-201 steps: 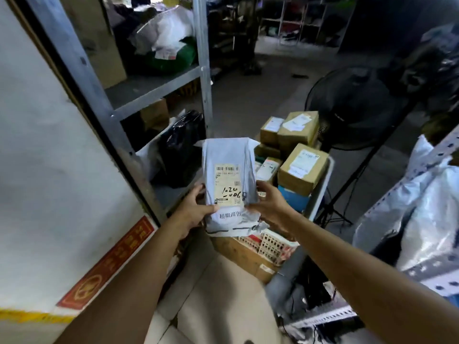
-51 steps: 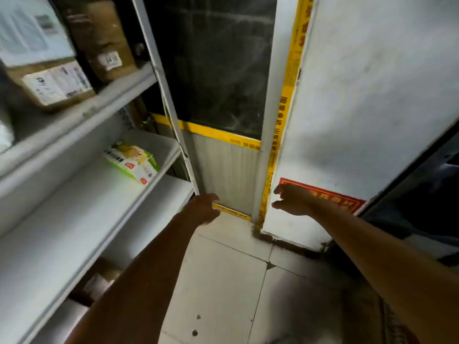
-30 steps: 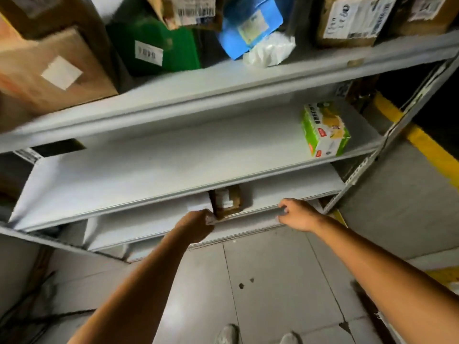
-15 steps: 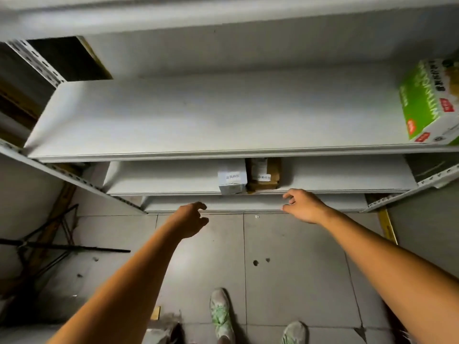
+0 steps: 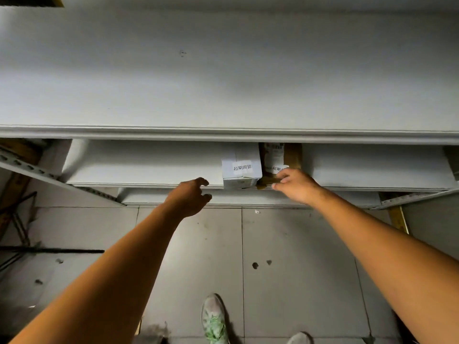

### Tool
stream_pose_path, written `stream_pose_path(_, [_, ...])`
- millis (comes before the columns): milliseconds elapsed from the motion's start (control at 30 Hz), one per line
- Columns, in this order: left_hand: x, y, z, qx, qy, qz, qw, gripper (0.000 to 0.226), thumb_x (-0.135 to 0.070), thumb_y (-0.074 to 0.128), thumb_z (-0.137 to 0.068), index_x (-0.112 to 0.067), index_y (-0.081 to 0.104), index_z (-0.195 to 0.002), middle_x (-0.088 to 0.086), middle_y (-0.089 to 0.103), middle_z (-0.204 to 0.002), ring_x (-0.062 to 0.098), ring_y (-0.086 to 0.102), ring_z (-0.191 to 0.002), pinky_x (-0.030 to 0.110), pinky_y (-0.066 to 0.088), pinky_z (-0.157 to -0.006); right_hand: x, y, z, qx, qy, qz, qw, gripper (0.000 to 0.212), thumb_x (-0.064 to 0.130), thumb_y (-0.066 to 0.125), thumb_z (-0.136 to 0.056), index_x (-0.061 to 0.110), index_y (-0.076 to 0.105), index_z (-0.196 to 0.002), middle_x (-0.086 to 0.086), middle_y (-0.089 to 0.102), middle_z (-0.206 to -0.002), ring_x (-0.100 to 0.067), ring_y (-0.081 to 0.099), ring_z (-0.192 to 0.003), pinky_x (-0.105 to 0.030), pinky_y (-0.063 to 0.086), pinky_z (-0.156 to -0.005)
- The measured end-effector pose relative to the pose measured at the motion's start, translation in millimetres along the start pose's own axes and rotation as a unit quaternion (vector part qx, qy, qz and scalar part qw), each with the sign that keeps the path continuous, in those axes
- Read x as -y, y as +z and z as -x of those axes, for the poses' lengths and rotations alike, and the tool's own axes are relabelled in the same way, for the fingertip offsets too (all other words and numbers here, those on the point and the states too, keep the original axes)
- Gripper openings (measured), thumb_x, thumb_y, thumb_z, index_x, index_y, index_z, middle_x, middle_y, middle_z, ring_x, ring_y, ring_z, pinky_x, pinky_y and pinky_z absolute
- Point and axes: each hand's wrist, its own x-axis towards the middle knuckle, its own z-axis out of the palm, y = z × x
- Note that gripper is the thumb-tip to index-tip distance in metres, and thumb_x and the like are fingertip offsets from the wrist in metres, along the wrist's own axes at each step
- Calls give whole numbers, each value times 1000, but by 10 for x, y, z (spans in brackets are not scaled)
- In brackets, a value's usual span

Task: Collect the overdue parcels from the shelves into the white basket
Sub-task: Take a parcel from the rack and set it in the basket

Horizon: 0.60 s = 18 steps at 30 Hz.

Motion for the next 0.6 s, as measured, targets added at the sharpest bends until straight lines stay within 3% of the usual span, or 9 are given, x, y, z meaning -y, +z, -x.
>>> stream_pose_path(133, [12,70,-367,-19,-2,36,999,48,-45,58,-96,-27,51,-140,4,65,-127,27,60,-115,32,48,-90,53,102,-394,-9,-4,-27,1000,46,26,72,-87,12,58,-129,-10,61,-123,-23,60,-100,-26,44,-78])
stream_pose_path(300, [-92,203,-779,-33,-8,112,993,56,-52,59,-94,-25,48,-142,5,66,-122,27,59,-114,34,48,-94,79,226,-798,-18,-14,-44,999,51,21,73,-86,9,55,-133,-11,59,-124,-21,58,-100,-27,47,-76])
stream_pose_path(467, [-208,333,-1107,-40,-9,206,978,66,-49,67,-89,-30,42,-147,5,65,-124,27,60,-112,29,45,-82,55,344,-1037,-13,-14,-74,997,58,23,73,-86,15,49,-138,-6,57,-119,-25,58,-109,-37,51,-92])
stream_pose_path(600, [-178,413,-1217,-12,-16,333,943,74,-35,79,-80,-36,44,-145,8,62,-127,29,61,-114,43,52,-97,-5,412,-1133,-19,-36,-106,994,59,12,75,-84,18,50,-137,-8,58,-126,-26,58,-114,-45,50,-100])
